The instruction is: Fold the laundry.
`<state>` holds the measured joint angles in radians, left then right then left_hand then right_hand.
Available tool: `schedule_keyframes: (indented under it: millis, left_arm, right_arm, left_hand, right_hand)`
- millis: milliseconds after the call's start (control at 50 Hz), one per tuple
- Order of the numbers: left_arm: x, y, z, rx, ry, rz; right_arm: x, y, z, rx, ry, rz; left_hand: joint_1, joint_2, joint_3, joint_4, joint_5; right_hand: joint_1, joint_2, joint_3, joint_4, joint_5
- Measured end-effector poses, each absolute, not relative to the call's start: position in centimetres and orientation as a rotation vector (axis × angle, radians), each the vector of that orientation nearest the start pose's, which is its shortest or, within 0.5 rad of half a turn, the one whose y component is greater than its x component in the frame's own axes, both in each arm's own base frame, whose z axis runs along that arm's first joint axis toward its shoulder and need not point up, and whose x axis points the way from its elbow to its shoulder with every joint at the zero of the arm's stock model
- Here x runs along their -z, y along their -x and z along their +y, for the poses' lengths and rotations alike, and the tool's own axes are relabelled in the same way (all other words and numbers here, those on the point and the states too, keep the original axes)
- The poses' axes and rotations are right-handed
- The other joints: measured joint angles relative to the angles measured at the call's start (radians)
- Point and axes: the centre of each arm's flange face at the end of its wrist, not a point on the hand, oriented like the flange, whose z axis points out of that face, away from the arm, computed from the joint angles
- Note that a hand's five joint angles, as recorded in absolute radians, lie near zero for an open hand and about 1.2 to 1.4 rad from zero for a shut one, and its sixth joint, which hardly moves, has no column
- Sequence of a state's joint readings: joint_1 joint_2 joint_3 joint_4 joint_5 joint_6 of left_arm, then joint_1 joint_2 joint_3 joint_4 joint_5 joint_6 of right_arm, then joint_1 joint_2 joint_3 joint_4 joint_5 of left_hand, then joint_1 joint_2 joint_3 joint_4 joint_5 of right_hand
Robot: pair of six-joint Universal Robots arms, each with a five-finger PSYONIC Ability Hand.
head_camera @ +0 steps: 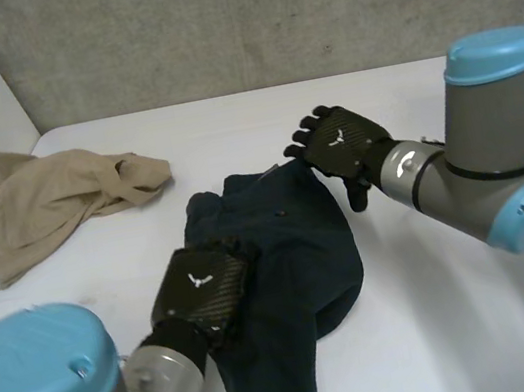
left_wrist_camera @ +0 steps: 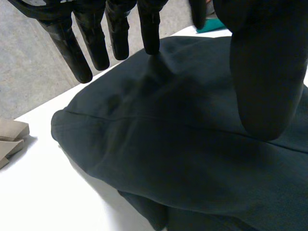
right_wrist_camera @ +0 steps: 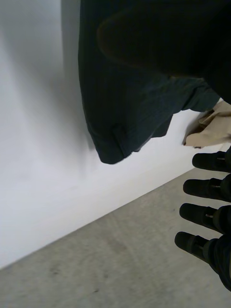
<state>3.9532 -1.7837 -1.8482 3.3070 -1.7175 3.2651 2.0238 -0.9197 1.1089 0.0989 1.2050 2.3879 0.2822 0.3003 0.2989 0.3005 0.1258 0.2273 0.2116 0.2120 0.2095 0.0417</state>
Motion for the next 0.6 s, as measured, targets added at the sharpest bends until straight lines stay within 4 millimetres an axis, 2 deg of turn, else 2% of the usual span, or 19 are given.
schedule_keyframes:
  millis: [80,200,280,300,320,340,360,380,400,420,460,540,600]
  left_arm:
    - [-17.5,29.6,-12.7,1.955,-1.037,2.527]
    - [-16.1,30.3,-12.0,1.937,-1.01,2.474]
    - [-15.1,30.7,-11.9,1.905,-1.021,2.47]
    - [-14.9,30.8,-12.0,1.9,-1.022,2.469]
    - [-14.8,30.9,-12.1,1.898,-1.02,2.468]
    - [-14.7,31.0,-12.2,1.9,-1.016,2.467]
    - [-14.7,31.0,-12.2,1.901,-1.014,2.465]
    - [-14.7,31.2,-12.4,1.91,-1.003,2.461]
    - [-14.7,31.2,-12.5,1.914,-0.998,2.458]
    - [-14.8,31.3,-12.6,1.925,-0.985,2.452]
    - [-15.2,31.5,-13.1,1.95,-0.959,2.436]
    - [-16.1,31.6,-14.4,1.989,-0.92,2.378]
    - [-17.2,31.6,-16.2,2.026,-0.891,2.289]
  right_arm:
    - [-18.7,-34.1,-31.7,1.833,1.711,1.658]
    - [-15.7,-35.2,-33.2,1.783,1.753,1.538]
    - [-13.6,-35.8,-33.7,1.747,1.757,1.519]
    - [-13.3,-35.9,-33.8,1.742,1.757,1.52]
    - [-12.7,-36.0,-33.9,1.731,1.757,1.524]
    - [-12.4,-36.0,-33.9,1.724,1.757,1.527]
    - [-12.2,-36.1,-33.9,1.722,1.757,1.528]
    - [-11.9,-36.1,-34.0,1.715,1.757,1.533]
    - [-11.9,-36.1,-34.0,1.713,1.756,1.535]
    - [-11.7,-36.0,-34.1,1.709,1.755,1.541]
    - [-11.7,-35.9,-34.2,1.708,1.752,1.552]
    - [-12.5,-35.2,-34.3,1.719,1.743,1.587]
    - [-13.7,-34.2,-34.4,1.736,1.733,1.645]
  left_hand:
    - [0.002,0.006,0.006,0.005,0.006]
    - [0.072,0.045,0.046,0.046,0.048]
    - [0.232,0.219,0.216,0.215,0.217]
    - [0.361,0.353,0.353,0.353,0.349]
    - [0.385,0.391,0.377,0.378,0.374]
    - [0.506,0.534,0.518,0.526,0.519]
    - [0.506,0.534,0.518,0.526,0.519]
    - [0.619,0.672,0.65,0.669,0.66]
    - [0.619,0.672,0.65,0.669,0.66]
    - [0.691,0.765,0.747,0.771,0.758]
    - [0.764,0.869,0.859,0.875,0.856]
    - [0.799,0.894,0.885,0.895,0.873]
    - [0.809,0.895,0.886,0.895,0.873]
  right_hand:
    - [0.0,0.0,0.0,0.0,0.0]
    - [0.0,0.0,0.0,0.0,0.0]
    - [0.0,0.0,0.0,0.0,0.0]
    - [0.0,0.0,0.001,0.001,0.0]
    - [0.043,0.043,0.044,0.045,0.044]
    - [0.122,0.135,0.136,0.124,0.123]
    - [0.148,0.162,0.161,0.162,0.147]
    - [0.368,0.385,0.359,0.358,0.345]
    - [0.425,0.426,0.419,0.418,0.4]
    - [0.611,0.653,0.639,0.638,0.608]
    - [0.813,0.905,0.882,0.887,0.848]
    - [0.866,0.962,0.955,0.982,0.925]
    - [0.866,0.962,0.955,0.986,0.925]
